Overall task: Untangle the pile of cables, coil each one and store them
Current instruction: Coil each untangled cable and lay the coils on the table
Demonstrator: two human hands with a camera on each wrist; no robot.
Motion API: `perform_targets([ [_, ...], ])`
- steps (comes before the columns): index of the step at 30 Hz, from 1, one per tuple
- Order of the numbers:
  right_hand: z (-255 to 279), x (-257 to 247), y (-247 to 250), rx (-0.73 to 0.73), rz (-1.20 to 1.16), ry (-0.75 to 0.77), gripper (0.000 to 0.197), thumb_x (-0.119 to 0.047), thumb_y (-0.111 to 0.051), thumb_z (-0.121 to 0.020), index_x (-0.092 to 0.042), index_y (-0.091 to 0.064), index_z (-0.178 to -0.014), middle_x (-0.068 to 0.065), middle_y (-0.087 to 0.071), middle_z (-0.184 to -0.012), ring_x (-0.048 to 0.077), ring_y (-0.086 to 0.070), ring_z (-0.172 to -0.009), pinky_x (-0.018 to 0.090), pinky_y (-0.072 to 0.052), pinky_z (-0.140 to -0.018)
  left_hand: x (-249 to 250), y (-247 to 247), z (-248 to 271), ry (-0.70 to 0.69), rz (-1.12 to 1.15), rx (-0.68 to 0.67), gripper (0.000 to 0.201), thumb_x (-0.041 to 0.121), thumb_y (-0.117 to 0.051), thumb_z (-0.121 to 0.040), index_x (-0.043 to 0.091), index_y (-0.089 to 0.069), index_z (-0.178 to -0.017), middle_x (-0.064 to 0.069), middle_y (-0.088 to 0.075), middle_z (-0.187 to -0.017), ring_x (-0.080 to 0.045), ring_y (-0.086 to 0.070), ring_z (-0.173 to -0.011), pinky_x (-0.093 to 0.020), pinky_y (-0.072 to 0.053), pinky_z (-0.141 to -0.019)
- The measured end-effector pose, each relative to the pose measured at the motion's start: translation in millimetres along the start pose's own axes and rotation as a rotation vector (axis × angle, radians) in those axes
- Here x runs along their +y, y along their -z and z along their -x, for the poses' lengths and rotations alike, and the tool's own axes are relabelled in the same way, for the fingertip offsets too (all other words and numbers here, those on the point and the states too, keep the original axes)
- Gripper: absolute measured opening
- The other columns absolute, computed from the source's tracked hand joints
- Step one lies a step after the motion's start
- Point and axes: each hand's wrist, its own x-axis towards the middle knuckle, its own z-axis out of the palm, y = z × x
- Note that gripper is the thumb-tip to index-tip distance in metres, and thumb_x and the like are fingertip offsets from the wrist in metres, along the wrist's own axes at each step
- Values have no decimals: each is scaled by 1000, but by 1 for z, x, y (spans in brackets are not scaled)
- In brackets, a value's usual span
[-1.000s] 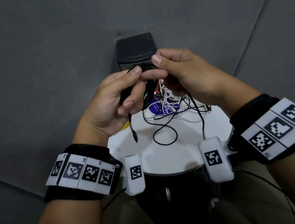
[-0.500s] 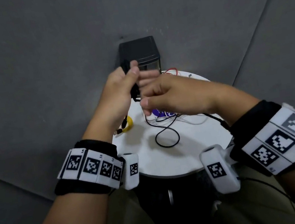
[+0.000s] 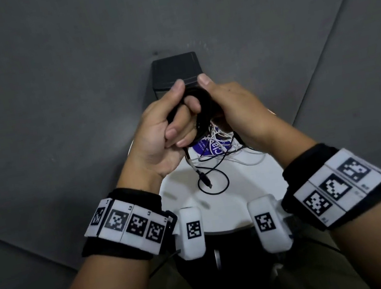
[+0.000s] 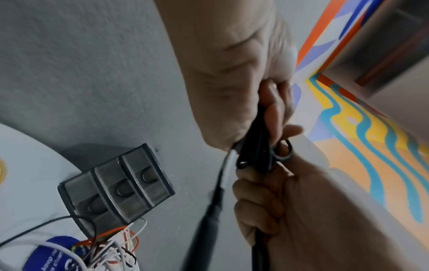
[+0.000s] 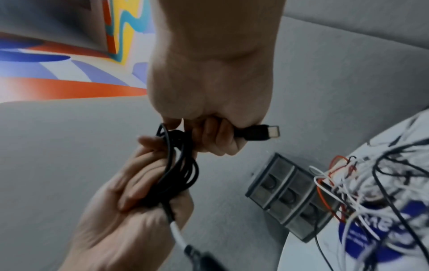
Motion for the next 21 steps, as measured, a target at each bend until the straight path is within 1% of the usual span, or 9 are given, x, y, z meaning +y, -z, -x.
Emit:
perform_targets([
  [2,6,0,-6,-1,-37,-40,48,-40,-40,-108,-16,-61,-72,-14,-42,-44,1,-35,-40,14,-28,-45,0,0,-2,-20,18,103,46,33,-43,-105,5,-57,-72,9,-26,-32,-3,-24,-24,-14,-22,-31],
  [5,5,7,-11,-24,-59,-23,53,-44,-42,-107,-3,-66,-85,-10,-56,-54,1,-47,-46,14,-39,-52,-2,-3,1,-43,-46,240,41,32,-49,-105,8,-53,-72,8,-28,-35,-2,-27,-27,-15,-20,-34],
  [7,2,16,-14,-41,1,42,53,-52,-49,-101,-4,-70,-97,5,-73,-79,20,-70,-73,36,-57,-78,-4,-5,2,-58,-78,305,39,30,-51,-105,8,-55,-73,7,-30,-38,-2,-26,-30,-16,-20,-35],
  [8,1,21,-15,-35,50,82,48,-52,-50,-99,-9,-72,-100,10,-74,-89,29,-71,-86,47,-56,-88,-6,-7,1,-64,-100,338,39,30,-53,-105,8,-56,-73,7,-31,-40,-2,-26,-32,-17,-20,-36],
  [9,1,24,-15,-20,117,115,43,-50,-49,-99,-14,-72,-99,7,-75,-90,28,-71,-89,47,-54,-90,-8,-8,2,-68,-128,370,38,30,-54,-104,9,-57,-73,6,-31,-43,-3,-26,-34,-18,-21,-37],
  [11,4,27,-11,10,243,154,37,-43,-47,-102,-18,-70,-89,-8,-71,-78,11,-66,-78,34,-51,-79,-13,-7,3,-63,-194,401,34,30,-55,-104,11,-57,-76,5,-37,-48,-5,-29,-39,-18,-27,-41],
  [14,14,30,-8,-8,328,181,35,-39,-45,-105,-25,-63,-78,-4,-71,-75,19,-63,-74,40,-50,-77,-18,0,8,-16,-307,364,25,27,-55,-105,13,-57,-85,0,-51,-60,-11,-40,-48,-23,-41,-50],
  [16,19,34,-7,-38,369,162,33,-35,-47,-105,-26,-62,-78,-6,-70,-73,17,-62,-72,36,-49,-74,-19,4,12,42,-345,317,24,24,-54,-105,13,-59,-84,-1,-53,-65,-14,-43,-53,-27,-45,-57],
  [21,25,39,-8,-143,421,57,35,-31,-53,-104,-13,-57,-74,-11,-51,-58,5,-42,-55,23,-33,-54,-30,0,22,90,-382,339,31,21,-55,-104,16,-49,-74,10,-48,-52,-4,-32,-42,-25,-28,-54],
])
